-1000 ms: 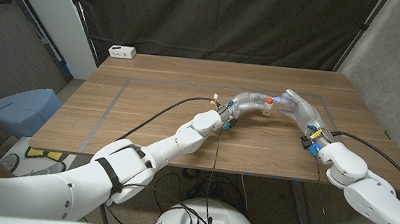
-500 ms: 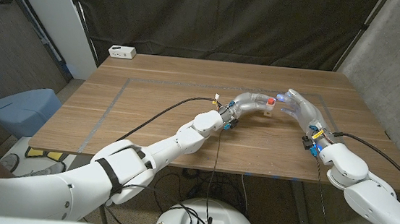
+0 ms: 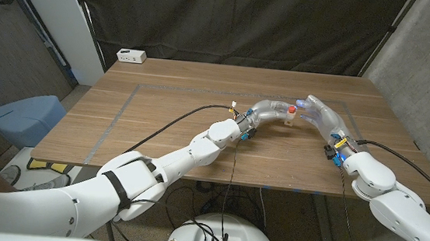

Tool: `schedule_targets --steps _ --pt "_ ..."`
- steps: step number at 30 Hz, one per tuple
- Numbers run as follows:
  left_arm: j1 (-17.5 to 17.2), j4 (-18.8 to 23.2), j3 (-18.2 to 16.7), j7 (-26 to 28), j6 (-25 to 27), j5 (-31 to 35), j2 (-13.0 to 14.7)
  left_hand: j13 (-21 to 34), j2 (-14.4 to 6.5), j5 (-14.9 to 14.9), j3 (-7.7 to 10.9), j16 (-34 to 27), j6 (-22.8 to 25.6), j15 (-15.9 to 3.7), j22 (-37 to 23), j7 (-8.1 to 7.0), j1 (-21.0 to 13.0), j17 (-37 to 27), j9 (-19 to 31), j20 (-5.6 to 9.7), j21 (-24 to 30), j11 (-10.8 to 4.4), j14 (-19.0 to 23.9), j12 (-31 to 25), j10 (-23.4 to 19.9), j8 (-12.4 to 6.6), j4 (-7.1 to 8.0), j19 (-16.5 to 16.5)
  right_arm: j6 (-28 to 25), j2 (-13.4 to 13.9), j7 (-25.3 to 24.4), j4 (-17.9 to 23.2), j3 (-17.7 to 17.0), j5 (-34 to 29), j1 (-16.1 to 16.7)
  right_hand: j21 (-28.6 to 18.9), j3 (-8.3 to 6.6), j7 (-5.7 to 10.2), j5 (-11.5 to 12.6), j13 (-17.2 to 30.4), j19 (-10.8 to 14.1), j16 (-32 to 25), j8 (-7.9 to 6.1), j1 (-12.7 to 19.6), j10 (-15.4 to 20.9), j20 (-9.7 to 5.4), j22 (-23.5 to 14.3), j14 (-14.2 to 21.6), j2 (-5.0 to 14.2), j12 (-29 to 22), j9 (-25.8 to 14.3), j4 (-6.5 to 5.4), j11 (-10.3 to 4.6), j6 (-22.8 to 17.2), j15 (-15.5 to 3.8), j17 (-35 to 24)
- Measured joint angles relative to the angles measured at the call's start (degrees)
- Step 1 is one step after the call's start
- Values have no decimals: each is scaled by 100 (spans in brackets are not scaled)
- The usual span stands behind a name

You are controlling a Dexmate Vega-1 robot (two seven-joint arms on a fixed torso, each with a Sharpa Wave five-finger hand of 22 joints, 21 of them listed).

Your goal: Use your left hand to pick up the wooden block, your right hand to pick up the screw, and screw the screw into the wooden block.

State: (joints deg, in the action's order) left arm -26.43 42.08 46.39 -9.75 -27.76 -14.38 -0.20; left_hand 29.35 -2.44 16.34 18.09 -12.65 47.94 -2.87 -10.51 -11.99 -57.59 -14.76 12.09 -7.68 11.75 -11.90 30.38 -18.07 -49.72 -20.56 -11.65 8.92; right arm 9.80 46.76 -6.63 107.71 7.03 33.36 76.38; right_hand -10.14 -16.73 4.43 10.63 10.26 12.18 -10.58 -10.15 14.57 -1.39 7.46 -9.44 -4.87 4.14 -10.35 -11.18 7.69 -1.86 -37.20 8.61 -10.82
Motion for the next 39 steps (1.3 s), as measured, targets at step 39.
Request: schedule_targets --steps 39 --pt "47 -225 -19 -76 -126 -42 -71 0 0 0 0 0 0 0 0 0 0 0 0 0 0 3 0 0 2 0 0 0 -210 143 206 -80 202 186 -235 -7 68 -99 0 0 -104 -24 -174 -98 -44 44 -4 -161 -5 -38 0 -27 -90 -298 -3 1"
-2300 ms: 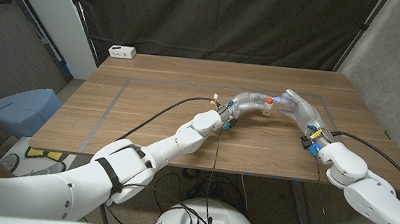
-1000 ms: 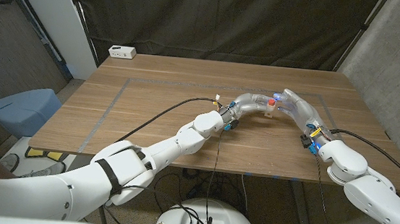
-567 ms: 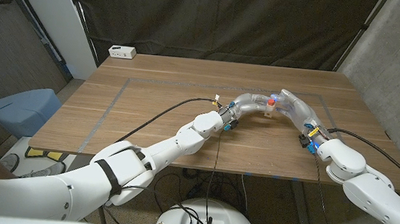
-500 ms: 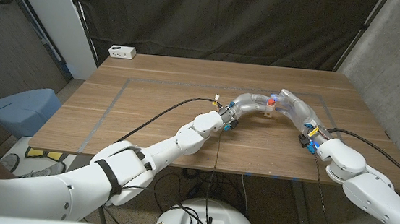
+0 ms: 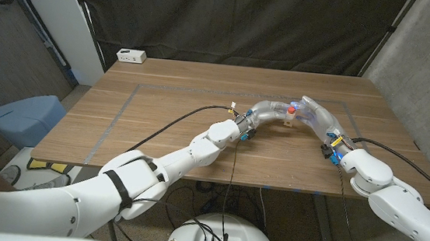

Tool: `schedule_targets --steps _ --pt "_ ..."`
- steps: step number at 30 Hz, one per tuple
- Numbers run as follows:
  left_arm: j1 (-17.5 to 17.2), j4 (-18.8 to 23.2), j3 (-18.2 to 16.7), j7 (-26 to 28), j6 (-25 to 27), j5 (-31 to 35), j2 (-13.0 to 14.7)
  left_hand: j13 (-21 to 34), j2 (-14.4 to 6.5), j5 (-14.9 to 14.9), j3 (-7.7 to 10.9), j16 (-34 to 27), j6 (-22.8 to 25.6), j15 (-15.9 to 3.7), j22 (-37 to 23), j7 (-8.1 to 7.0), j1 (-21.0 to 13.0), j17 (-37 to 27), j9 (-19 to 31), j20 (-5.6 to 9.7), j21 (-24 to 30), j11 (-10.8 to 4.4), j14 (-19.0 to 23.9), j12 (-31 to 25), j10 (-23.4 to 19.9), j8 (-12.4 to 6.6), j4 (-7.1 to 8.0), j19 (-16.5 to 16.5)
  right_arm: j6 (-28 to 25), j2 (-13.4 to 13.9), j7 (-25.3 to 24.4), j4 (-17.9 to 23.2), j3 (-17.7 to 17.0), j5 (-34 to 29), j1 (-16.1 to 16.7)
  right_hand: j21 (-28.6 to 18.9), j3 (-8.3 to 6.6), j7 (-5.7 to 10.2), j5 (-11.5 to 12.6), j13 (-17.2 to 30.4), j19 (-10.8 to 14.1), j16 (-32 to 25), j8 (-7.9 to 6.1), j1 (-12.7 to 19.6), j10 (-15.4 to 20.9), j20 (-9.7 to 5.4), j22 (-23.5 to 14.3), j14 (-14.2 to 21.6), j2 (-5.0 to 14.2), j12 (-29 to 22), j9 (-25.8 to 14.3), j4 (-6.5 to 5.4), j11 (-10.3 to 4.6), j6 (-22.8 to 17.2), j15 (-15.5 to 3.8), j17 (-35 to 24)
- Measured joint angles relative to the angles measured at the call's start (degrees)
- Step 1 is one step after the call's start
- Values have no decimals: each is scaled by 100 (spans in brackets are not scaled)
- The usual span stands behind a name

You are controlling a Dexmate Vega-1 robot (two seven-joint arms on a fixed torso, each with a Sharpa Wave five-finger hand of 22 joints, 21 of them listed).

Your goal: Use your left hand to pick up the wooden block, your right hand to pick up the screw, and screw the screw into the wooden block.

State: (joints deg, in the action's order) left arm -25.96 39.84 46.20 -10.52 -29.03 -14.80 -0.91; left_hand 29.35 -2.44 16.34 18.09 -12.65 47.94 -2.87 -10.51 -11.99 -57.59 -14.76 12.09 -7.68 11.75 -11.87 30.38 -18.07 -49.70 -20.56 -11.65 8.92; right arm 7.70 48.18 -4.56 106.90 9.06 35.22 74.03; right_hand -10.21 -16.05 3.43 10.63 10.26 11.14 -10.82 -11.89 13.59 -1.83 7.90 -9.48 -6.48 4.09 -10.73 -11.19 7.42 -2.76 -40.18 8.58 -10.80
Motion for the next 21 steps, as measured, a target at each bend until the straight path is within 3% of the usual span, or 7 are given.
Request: schedule_targets --steps 21 --pt "172 -422 -18 -120 -179 -31 -156 0 0 -4 0 0 0 0 0 0 0 0 1 0 0 0 0 0 0 -1 0 0 -61 13 -77 -16 7 43 -22 -20 0 -47 0 0 1 -3 -60 1 148 0 1 39 0 -30 15 0 42 -243 -5 1"
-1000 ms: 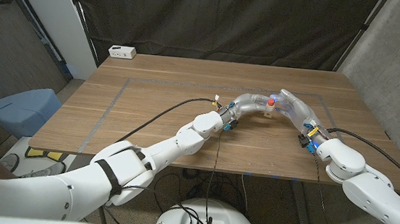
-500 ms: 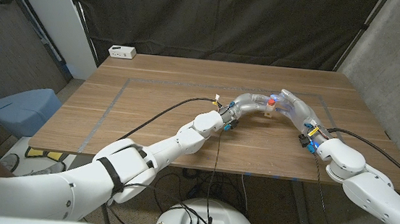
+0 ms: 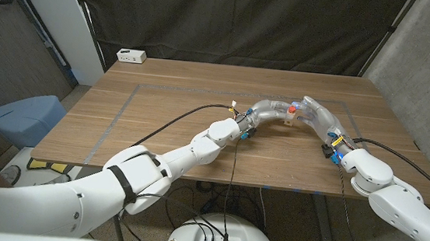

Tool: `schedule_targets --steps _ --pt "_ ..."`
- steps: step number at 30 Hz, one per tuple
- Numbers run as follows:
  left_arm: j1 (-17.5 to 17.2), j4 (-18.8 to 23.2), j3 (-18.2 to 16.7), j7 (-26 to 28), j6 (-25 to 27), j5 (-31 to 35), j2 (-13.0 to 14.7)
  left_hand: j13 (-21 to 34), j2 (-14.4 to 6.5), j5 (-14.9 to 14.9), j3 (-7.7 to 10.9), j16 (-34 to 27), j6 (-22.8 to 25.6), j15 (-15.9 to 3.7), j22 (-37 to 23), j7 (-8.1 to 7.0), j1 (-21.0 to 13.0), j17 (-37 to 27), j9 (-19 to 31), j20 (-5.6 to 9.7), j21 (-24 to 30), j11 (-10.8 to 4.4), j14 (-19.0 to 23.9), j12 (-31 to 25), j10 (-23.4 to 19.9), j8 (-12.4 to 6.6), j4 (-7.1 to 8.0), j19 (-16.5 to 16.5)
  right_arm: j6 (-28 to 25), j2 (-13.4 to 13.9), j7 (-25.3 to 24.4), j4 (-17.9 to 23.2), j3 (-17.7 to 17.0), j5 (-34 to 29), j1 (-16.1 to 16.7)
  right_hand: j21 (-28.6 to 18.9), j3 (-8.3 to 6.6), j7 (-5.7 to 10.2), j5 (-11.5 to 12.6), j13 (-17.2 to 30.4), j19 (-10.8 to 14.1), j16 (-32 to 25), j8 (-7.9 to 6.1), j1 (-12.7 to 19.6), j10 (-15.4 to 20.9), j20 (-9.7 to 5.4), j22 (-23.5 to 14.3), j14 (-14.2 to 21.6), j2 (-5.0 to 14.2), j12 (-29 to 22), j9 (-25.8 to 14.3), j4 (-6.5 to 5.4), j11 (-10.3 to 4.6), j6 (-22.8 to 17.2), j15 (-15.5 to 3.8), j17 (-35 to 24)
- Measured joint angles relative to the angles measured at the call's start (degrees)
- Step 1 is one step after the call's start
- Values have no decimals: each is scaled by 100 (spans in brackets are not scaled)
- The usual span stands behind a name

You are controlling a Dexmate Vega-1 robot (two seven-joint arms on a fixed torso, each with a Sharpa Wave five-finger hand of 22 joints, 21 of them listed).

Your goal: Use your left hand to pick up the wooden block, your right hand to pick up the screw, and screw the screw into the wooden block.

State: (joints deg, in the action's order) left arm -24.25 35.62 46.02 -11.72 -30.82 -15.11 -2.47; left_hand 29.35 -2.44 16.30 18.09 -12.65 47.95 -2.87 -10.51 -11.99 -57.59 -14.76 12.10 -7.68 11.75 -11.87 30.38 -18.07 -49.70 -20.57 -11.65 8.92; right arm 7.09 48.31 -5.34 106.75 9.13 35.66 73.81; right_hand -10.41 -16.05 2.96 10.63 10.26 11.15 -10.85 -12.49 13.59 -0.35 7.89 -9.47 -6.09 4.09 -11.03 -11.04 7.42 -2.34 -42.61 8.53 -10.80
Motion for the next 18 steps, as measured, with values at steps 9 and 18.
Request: schedule_targets --steps 9,18 --pt "103 -297 -28 -69 -131 -42 -104 0 0 -17 0 0 0 0 0 0 0 0 5 0 0 0 0 0 0 0 0 0 -53 0 -97 55 -9 -7 5 0 0 -42 0 0 21 -45 -44 0 127 21 0 89 0 -23 -31 0 33 -204 28 1" --pt "183 -561 -67 -111 -217 -86 -196 0 0 4 0 0 0 0 0 0 0 0 4 0 0 0 0 0 0 2 0 0 -110 0 -172 108 -20 -28 27 -45 0 -102 0 0 99 -45 -99 -23 271 32 1 150 23 -64 -30 0 30 -389 27 14"
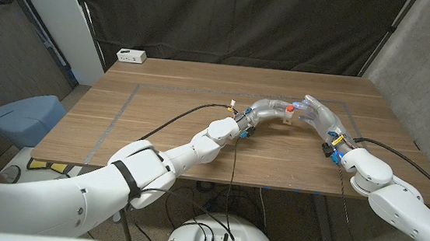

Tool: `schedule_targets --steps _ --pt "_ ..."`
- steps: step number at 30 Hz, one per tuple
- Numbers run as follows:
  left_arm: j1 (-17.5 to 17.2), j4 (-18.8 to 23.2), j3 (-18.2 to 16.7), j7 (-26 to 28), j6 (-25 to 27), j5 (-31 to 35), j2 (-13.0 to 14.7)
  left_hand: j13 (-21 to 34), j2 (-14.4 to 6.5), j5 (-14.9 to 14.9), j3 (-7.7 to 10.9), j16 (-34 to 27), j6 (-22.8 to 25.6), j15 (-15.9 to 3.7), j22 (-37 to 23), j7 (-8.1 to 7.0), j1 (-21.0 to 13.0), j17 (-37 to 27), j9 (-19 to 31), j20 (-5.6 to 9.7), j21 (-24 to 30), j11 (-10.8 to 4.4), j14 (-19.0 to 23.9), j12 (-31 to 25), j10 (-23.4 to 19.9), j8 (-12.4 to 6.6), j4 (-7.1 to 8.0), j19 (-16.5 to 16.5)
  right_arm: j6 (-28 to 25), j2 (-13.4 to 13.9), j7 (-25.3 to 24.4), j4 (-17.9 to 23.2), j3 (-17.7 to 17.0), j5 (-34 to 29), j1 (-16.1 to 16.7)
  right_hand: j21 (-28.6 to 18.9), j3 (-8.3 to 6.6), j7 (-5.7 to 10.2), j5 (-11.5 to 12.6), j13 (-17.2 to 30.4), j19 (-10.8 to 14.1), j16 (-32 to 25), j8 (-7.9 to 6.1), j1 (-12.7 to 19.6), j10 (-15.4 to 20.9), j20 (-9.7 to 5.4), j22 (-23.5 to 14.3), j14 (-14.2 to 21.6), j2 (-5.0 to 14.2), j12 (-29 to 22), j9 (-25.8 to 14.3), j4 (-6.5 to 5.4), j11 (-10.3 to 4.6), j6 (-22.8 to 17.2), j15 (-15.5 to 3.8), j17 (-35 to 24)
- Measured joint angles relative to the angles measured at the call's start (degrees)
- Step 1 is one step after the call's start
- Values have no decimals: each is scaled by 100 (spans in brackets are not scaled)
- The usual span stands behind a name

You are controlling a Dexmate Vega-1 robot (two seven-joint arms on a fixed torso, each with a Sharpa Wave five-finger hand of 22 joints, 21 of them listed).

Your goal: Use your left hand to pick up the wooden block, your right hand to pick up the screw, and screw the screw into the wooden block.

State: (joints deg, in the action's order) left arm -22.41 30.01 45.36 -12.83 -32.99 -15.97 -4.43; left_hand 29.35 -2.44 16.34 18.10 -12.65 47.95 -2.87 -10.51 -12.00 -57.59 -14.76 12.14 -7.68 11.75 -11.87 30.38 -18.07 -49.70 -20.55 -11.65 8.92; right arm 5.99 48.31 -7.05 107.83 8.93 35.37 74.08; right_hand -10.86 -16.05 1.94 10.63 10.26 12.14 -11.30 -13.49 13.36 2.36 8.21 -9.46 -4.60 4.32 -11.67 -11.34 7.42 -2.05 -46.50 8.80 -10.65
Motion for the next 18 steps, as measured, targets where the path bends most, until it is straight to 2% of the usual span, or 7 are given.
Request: schedule_targets --steps 3,9,13,15,18 --pt "21 -80 -8 -12 -20 -9 -30 0 0 0 0 0 0 0 0 0 0 0 0 0 0 0 0 0 0 1 0 0 -21 0 -15 17 -7 -1 9 0 0 -20 0 0 33 0 -22 0 45 -11 0 54 0 -10 0 0 38 -103 -8 0" --pt "67 -211 -19 -26 -61 -25 -86 0 0 0 0 0 0 0 0 0 0 0 -5 0 0 0 0 27 0 8 0 0 -47 16 -29 47 -30 2 36 0 0 -46 0 0 90 -44 -113 4 195 -35 1 85 4 -24 -17 0 11 -341 -23 0" --pt "95 -292 -22 -49 -80 -30 -122 0 0 -2 0 0 0 0 0 0 0 0 -5 0 0 0 0 27 1 16 0 0 -54 26 -9 56 -34 20 47 0 0 -40 0 0 151 -45 -116 23 226 -35 1 102 23 -25 -27 0 -20 -409 -41 0" --pt "105 -320 -23 -51 -82 -33 -130 0 0 -3 0 0 0 0 0 0 0 0 -5 0 0 0 0 27 0 14 0 0 -56 34 1 56 -41 31 50 0 0 -50 0 0 161 -44 -116 23 259 -44 1 124 23 -24 -27 0 13 -458 -62 0" --pt "121 -358 -24 -58 -89 -36 -148 0 0 -3 0 0 0 0 0 0 0 0 -4 0 0 0 0 27 0 12 0 0 -56 39 41 56 -42 45 51 0 -11 -88 0 0 161 -44 -116 24 299 -44 1 145 23 -25 -27 11 -31 -503 -60 0"
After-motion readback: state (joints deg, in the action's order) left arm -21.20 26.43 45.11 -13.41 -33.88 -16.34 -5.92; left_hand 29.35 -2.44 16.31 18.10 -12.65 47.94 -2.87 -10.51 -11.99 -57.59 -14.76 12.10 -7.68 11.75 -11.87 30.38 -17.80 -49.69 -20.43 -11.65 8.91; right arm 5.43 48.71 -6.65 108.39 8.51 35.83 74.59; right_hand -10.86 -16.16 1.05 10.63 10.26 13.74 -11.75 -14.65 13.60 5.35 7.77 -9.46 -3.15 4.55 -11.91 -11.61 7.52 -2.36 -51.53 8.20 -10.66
